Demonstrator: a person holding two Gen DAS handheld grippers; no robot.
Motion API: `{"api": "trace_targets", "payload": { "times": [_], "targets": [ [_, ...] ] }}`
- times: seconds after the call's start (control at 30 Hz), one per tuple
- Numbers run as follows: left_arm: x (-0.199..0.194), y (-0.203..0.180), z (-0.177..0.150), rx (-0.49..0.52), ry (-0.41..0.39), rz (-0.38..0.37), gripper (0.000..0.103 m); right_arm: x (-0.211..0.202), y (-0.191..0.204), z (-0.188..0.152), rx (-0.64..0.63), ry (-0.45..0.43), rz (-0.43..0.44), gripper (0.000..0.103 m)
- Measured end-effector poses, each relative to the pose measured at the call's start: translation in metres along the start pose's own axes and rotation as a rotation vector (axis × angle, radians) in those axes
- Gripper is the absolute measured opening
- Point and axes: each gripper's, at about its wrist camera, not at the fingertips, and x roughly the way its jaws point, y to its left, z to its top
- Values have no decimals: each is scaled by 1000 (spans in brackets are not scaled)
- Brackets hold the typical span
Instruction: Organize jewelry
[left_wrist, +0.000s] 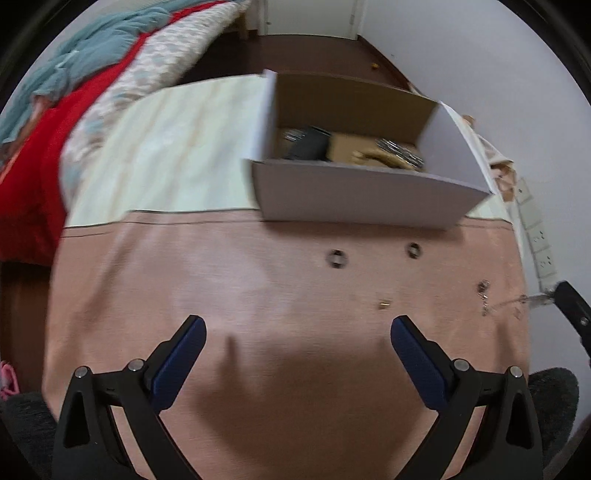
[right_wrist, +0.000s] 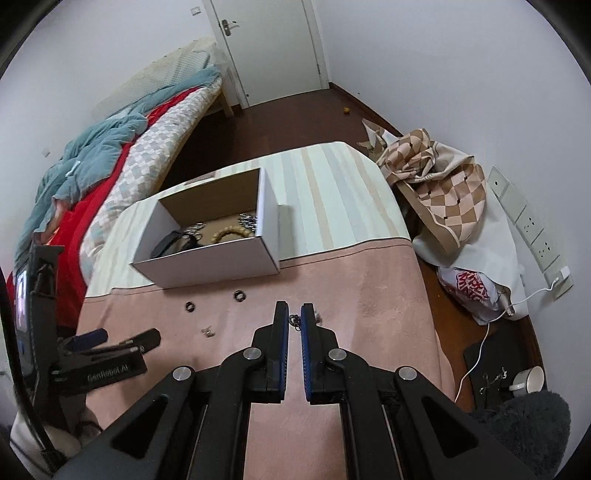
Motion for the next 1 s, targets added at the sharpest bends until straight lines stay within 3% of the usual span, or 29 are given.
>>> {"api": "trace_targets", "payload": {
  "times": [0.07,0.17,0.3,0.37,0.43,0.53,0.73,1.0],
  "targets": [
    [9,-12,-2,24,15,-17,70,9,-4,-1,9,10,-5,6],
    [20,-24,-5,46,36,-26,51,18,-8,-2,15,23,-11,6],
    [24,-38,-6,89,6,-8,44,25,-15,-3,27,33,-21,6],
    [24,-42,-6,103,-7,1,32,27,-19,-3,34,35,-27,6],
    [24,-45,-5,114,-17,-3,26,30,-22,-3,40,38,-33,6],
    [24,-45,-4,118,-22,-17,6,31,-25,-4,46,41,-36,6],
    [14,-43,-6,123,-35,-54,1,25,-24,-2,52,28,-26,6],
    [-36,-18,5,90,-86,-114,1,-7,-13,17,52,-28,37,6]
  ]
}}
